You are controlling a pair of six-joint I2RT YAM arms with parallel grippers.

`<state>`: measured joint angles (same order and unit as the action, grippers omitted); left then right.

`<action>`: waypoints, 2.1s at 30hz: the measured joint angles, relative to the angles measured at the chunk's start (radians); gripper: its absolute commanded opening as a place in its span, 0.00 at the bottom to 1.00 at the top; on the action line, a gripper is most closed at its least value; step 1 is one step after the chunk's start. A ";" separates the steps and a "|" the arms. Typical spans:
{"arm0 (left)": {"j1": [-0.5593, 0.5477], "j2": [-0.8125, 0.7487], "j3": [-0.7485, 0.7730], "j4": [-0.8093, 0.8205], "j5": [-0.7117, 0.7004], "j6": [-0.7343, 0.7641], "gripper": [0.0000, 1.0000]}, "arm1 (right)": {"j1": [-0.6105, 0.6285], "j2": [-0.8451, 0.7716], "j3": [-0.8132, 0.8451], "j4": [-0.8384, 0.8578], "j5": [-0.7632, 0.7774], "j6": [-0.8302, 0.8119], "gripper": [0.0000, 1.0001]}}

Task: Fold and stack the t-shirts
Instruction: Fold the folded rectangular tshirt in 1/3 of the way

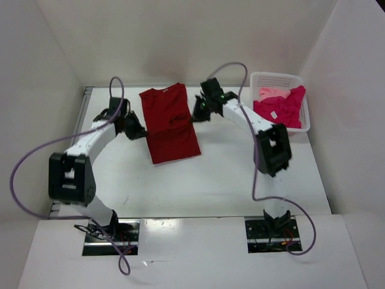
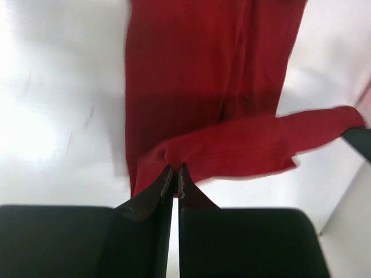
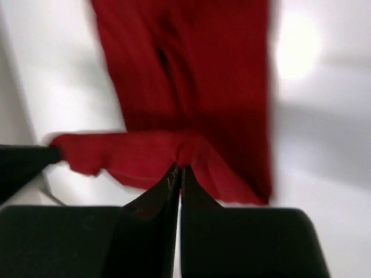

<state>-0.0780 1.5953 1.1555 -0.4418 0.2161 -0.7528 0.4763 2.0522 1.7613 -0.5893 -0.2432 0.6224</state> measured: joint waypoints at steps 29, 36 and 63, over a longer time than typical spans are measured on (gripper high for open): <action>0.031 0.003 0.009 0.194 -0.060 0.037 1.00 | -0.040 0.239 0.331 -0.013 0.026 -0.069 0.55; -0.053 -0.099 -0.272 0.225 -0.018 -0.005 1.00 | -0.052 -0.092 -0.156 0.118 0.000 -0.064 0.34; -0.070 0.048 -0.310 0.333 -0.011 -0.042 0.16 | -0.019 -0.087 -0.545 0.318 -0.090 0.037 0.01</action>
<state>-0.1478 1.6438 0.8451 -0.1092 0.2053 -0.7948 0.4578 1.9653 1.2164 -0.2712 -0.3328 0.6597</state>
